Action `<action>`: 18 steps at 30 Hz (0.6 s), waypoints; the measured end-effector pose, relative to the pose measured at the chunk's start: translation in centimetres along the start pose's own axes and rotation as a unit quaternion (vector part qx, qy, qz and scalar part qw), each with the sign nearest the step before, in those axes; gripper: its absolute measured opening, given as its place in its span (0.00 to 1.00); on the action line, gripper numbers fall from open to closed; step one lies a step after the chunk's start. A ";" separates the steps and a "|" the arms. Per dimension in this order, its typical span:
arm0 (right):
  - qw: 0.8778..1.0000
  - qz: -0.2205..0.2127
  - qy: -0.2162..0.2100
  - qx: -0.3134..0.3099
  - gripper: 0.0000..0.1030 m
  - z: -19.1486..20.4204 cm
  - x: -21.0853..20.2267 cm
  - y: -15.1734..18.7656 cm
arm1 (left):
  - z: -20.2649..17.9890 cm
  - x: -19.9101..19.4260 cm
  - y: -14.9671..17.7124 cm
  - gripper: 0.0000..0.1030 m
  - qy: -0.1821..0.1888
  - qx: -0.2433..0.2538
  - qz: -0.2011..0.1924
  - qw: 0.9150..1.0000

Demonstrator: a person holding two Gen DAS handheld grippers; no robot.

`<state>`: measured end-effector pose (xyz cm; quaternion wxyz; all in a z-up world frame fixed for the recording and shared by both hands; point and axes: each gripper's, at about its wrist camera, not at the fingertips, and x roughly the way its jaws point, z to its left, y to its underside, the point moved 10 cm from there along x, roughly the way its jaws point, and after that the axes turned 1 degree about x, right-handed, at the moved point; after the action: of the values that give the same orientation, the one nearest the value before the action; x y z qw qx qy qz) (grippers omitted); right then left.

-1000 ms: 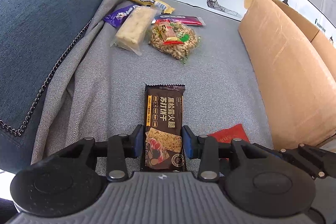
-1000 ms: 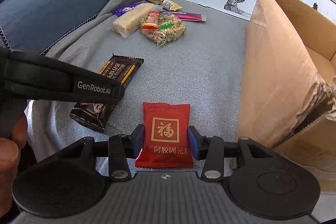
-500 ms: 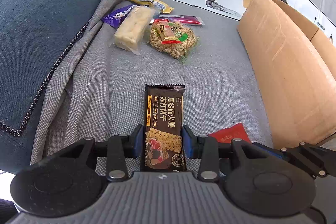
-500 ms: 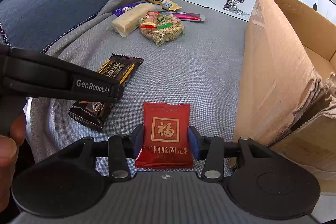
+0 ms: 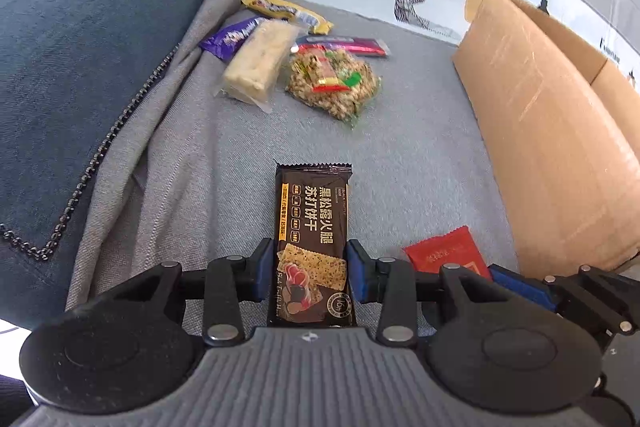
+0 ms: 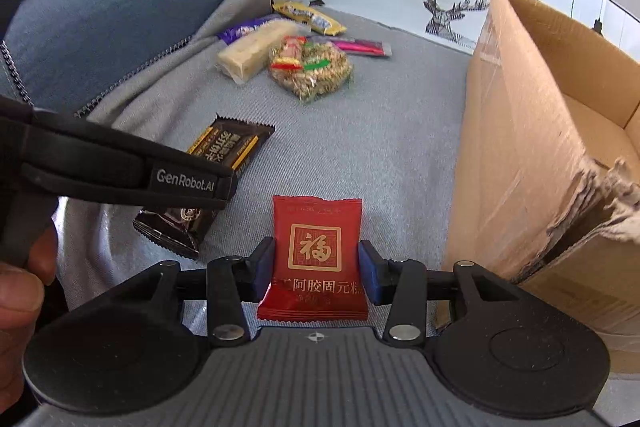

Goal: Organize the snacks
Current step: 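Lift both held snacks and carry them over the cardboard box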

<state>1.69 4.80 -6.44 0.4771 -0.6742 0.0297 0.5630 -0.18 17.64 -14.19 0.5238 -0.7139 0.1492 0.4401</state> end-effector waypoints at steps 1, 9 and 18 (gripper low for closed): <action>1.000 -0.005 0.000 -0.001 0.45 0.0 -0.2 -0.1 | 0.1 -0.3 -0.1 0.41 0.002 -0.003 -0.007 1.000; 0.998 -0.062 -0.003 -0.002 0.45 -0.3 -2.8 -2.0 | 0.2 -3.6 -1.6 0.41 0.013 -0.027 -0.080 0.996; 0.985 -0.171 -0.008 0.010 0.45 -1.7 -8.3 -5.3 | 0.2 -7.4 -3.2 0.41 0.018 -0.050 -0.157 0.986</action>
<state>2.96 2.39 3.21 0.5730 -0.6604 -0.0839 0.4780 -2.31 17.23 -6.45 0.5471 -0.7618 0.0229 0.3462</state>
